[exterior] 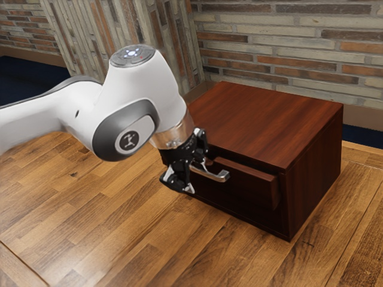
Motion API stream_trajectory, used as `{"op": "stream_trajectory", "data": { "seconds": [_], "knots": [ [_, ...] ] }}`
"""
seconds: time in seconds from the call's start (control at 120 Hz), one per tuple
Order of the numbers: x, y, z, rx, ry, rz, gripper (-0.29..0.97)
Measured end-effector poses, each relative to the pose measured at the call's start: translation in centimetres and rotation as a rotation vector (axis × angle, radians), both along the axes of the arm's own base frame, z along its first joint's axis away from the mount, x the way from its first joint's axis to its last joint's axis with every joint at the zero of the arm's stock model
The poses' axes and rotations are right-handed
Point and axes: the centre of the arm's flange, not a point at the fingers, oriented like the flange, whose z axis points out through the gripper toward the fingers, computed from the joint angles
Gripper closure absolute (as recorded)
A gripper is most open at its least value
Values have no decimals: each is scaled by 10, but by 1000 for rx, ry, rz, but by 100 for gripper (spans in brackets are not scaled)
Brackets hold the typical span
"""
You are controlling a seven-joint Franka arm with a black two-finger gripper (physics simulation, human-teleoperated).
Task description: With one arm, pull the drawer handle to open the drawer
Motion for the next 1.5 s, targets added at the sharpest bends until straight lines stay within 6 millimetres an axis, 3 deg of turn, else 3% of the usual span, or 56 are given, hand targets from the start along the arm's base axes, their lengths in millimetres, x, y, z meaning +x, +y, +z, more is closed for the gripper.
{"op": "stream_trajectory", "data": {
  "seconds": [0.767,1.133,1.5],
  "knots": [
    [-23,3,-2,7,12,-11,52],
    [-54,6,-4,7,17,-18,53],
    [-72,9,-6,7,15,-18,54]
  ]
}}
